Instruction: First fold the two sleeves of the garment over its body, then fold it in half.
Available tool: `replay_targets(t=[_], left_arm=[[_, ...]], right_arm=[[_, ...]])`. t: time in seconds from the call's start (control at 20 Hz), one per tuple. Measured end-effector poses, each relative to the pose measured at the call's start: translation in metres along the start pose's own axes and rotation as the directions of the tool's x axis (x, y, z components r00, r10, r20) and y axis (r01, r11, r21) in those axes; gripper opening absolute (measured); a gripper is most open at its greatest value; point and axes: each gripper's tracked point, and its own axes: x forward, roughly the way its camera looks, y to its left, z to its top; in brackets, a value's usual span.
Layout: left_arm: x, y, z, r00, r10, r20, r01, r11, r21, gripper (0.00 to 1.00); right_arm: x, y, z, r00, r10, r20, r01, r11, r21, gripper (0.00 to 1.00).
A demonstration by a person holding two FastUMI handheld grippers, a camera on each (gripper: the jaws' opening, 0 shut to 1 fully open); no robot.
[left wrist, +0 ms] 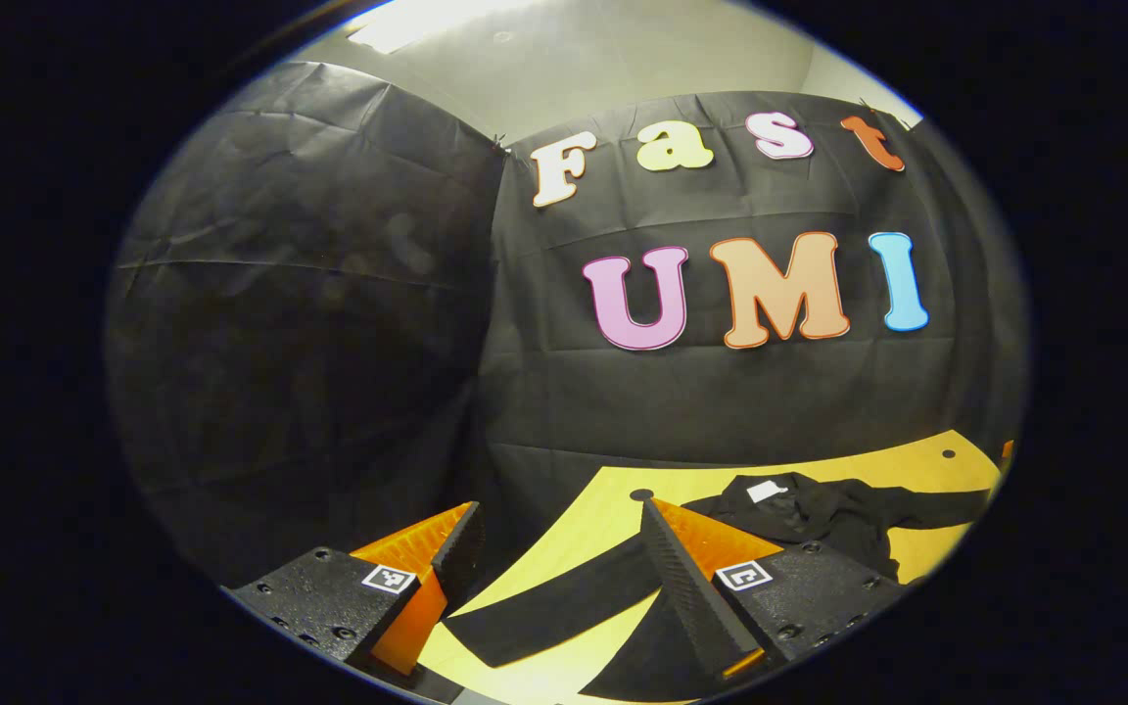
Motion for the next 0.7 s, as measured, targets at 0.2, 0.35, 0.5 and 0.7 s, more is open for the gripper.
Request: replay_targets(t=[0.2, 0.35, 0.5, 0.7], left_arm=[[-0.005, 0.003, -0.001, 1.000, 0.026, -0.016, -0.026, 1.000, 0.012, 0.96], [-0.011, 0.001, -0.004, 0.999, 0.031, -0.026, -0.030, 0.999, 0.027, 0.96], [-0.015, -0.004, -0.009, 0.999, 0.027, -0.041, -0.025, 0.999, 0.038, 0.96], [-0.019, -0.011, -0.010, 0.999, 0.015, -0.041, -0.014, 0.999, 0.029, 0.99]], right_arm=[[0.038, 0.001, -0.044, 0.990, 0.024, -0.139, -0.024, 1.000, 0.002, 0.99], [0.055, -0.004, -0.076, 0.965, 0.051, -0.258, -0.058, 0.998, -0.023, 0.99], [0.066, -0.013, -0.094, 0.945, 0.028, -0.325, -0.044, 0.998, -0.042, 0.99], [0.073, -0.018, -0.109, 0.928, 0.014, -0.372, -0.033, 0.998, -0.045, 0.99]])
